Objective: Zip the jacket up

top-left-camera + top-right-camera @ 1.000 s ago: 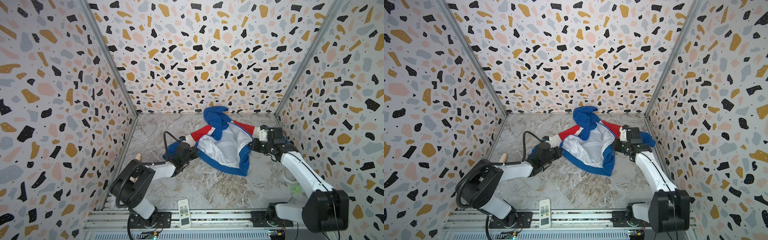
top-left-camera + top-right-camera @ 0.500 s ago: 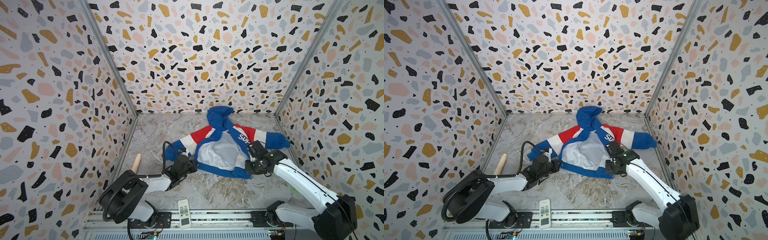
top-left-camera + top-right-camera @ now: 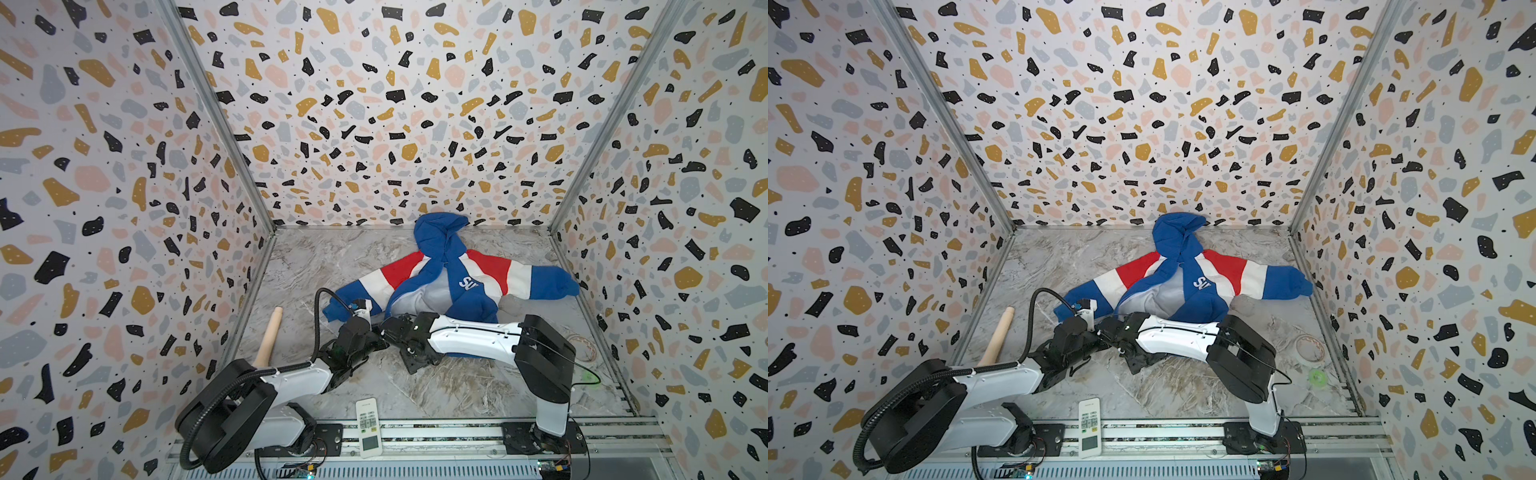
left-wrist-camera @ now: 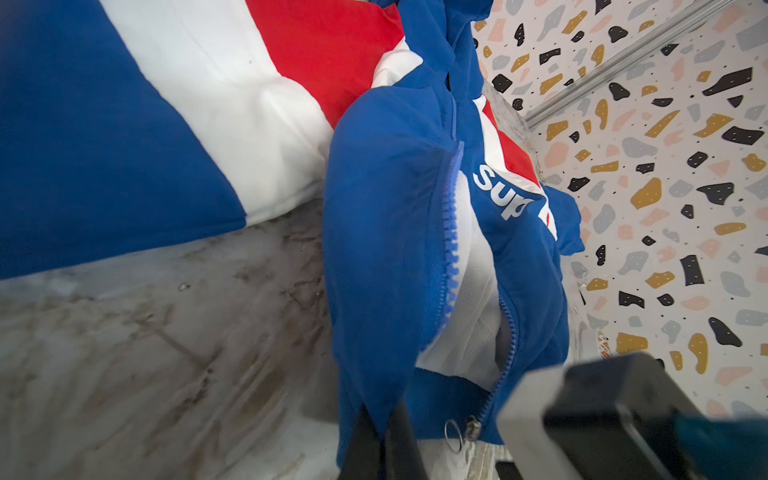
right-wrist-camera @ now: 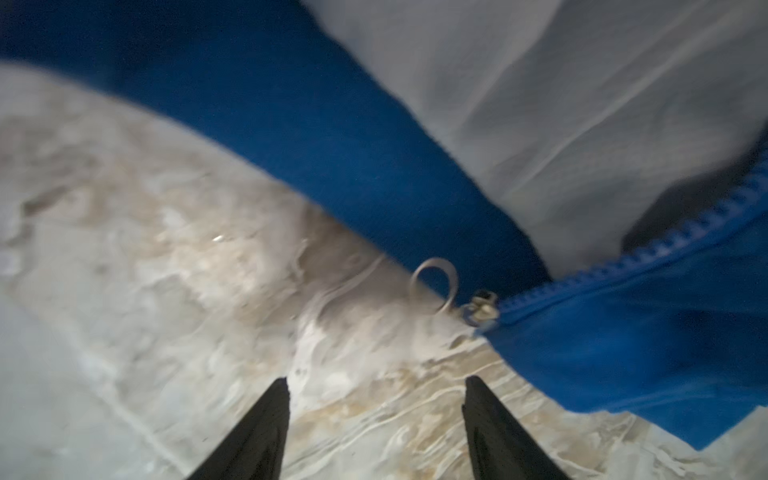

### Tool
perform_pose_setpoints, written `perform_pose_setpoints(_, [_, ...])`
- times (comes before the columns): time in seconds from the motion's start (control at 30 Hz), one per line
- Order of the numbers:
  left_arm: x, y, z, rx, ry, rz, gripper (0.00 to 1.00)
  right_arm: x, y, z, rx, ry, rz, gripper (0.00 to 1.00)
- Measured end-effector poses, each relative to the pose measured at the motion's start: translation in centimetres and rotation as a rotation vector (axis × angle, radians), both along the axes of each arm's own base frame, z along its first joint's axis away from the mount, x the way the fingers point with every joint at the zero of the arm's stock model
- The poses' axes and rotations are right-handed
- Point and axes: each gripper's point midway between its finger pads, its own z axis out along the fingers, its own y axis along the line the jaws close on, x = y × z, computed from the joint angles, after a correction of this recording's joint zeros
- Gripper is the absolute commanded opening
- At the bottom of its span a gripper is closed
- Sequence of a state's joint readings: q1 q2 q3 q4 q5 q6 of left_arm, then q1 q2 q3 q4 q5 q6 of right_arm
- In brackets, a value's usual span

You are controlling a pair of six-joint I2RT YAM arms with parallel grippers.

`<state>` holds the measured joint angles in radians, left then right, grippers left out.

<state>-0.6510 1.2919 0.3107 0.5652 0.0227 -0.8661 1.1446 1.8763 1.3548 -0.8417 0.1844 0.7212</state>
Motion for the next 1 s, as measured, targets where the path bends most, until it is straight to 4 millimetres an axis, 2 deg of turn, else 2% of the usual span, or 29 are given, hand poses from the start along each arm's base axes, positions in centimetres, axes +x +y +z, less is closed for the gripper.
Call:
perform_pose_setpoints(0.07, [-0.1, 0.2, -0.5, 0.018, 0.006, 0.0, 0.0, -0.4, 0.8, 1.1, 0.094, 0.0, -0.002, 0.71])
perform_pose_setpoints(0.17, [-0.3, 0.3, -1.3, 0.037, 0.02, -0.003, 0.0, -0.2, 0.8, 4.2, 0.263, -0.021, -0.031, 0.7])
perform_pose_setpoints(0.27, [-0.3, 0.4, -1.8, 0.046, 0.029, -0.005, 0.0, 0.6, -0.5, 7.3, 0.417, -0.064, -0.096, 0.67])
perform_pose_setpoints(0.33, [-0.3, 0.3, -2.0, 0.049, 0.035, -0.006, 0.0, 1.5, -2.1, 8.3, 0.482, -0.085, -0.17, 0.67])
perform_pose_setpoints(0.37, [-0.4, 0.3, -2.2, 0.052, 0.039, -0.007, 0.0, 2.0, -3.1, 8.4, 0.5, -0.091, -0.214, 0.71])
perform_pose_setpoints(0.43, [-0.4, 0.3, -2.4, 0.055, 0.044, -0.008, 0.0, 2.7, -4.8, 7.8, 0.503, -0.089, -0.295, 0.91])
perform_pose_setpoints(0.47, [-0.4, 0.4, -2.4, 0.056, 0.045, -0.008, 0.0, 3.1, -5.6, 7.3, 0.491, -0.09, -0.335, 0.93])
perform_pose_setpoints(0.53, [-0.4, 0.3, -2.4, 0.056, 0.045, -0.008, 0.0, 3.3, -6.1, 6.4, 0.468, -0.08, -0.362, 0.93])
perform_pose_setpoints(0.67, [-0.5, 0.3, -2.4, 0.054, 0.046, -0.012, 0.0, 3.4, -5.9, 5.5, 0.456, -0.063, -0.379, 0.92])
perform_pose_setpoints(0.77, [-0.5, 0.2, -2.4, 0.051, 0.048, -0.018, 0.0, 4.3, -6.4, 4.9, 0.454, -0.065, -0.407, 0.89])
perform_pose_setpoints(0.9, [-0.7, -0.1, -2.3, 0.045, 0.051, -0.031, 0.0, 5.2, -7.9, 3.1, 0.419, -0.06, -0.456, 0.88])
perform_pose_setpoints(1.0, [-0.8, -0.4, -2.2, 0.043, 0.05, -0.042, 0.0, 5.5, -8.1, 1.7, 0.388, -0.047, -0.462, 0.89])
